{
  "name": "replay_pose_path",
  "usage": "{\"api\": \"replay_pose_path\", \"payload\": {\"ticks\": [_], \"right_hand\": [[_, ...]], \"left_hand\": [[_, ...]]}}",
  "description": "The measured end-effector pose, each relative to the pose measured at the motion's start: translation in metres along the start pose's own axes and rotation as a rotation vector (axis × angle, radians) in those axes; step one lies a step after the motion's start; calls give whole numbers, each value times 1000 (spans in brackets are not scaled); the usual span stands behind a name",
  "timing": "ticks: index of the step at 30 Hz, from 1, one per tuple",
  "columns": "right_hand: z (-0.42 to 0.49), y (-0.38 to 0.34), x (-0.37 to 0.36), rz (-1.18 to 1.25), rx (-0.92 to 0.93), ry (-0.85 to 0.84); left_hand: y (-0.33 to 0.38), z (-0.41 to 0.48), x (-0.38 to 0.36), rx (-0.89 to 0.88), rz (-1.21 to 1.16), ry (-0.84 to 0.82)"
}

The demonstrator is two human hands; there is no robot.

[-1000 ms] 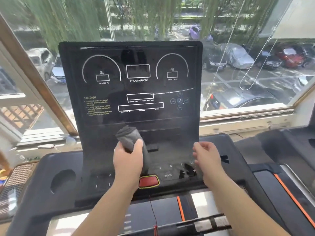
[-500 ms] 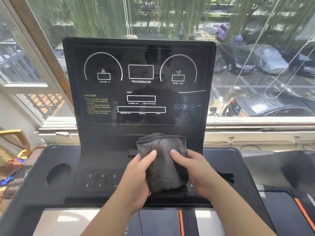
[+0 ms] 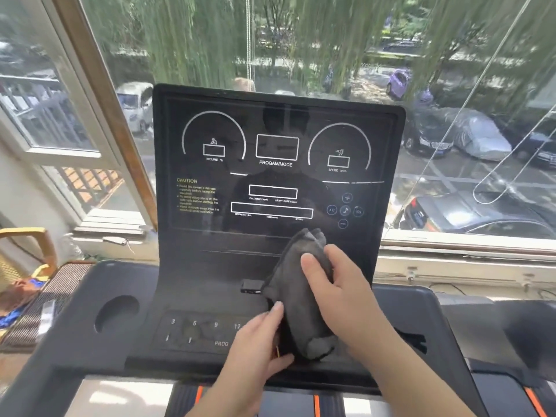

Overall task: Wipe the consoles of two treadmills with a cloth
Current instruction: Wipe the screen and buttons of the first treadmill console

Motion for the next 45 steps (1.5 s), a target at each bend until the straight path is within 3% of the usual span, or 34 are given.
{"api": "replay_pose_path", "payload": {"ticks": [2,6,8,10,14,17,19,22,24,27,31,36,39,42,45], "right_hand": [[8,-13,-14,128,-64,-25],[24,-29,-56,372,-186,-217],[25,-30,-74,329,-207,-271],[27,-25,-73,149,-136,-158],[38,-6,-27,-87,-79,159],[55,29,8,-50,-133,331],[61,49,28,-96,-174,488],[63,75,49,17,-291,596],[62,101,55,131,-416,546],[54,127,57,237,-515,401],[48,143,68,228,-539,315],[52,157,84,390,-523,229],[41,160,104,444,-512,276],[21,171,134,450,-535,420],[0,182,172,391,-566,553]], "left_hand": [[8,-10,13,-14,-34,64],[24,-25,15,87,-302,-162],[43,-25,22,42,-432,-158],[64,-21,37,-37,-456,-22],[108,-17,88,-353,-241,403],[136,-22,107,-614,107,743],[144,-1,102,-719,419,809],[125,57,77,-630,737,726],[101,78,59,-526,779,635],[76,83,42,-466,730,645],[53,79,-16,-484,885,583],[-10,100,-120,-533,1404,441],[-54,91,-170,-499,1572,221],[-75,78,-209,-498,1503,-71],[-81,71,-230,-374,1102,-360]]}}
Point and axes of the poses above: each hand's wrist, its own z-axis towards the middle knuckle, its own x-axis out of the back of the hand, y = z × x, the point moved 6 cm from there along z, towards the middle knuckle, and after that the axes turned 3 degrees about -y, right-handed, at the moved point
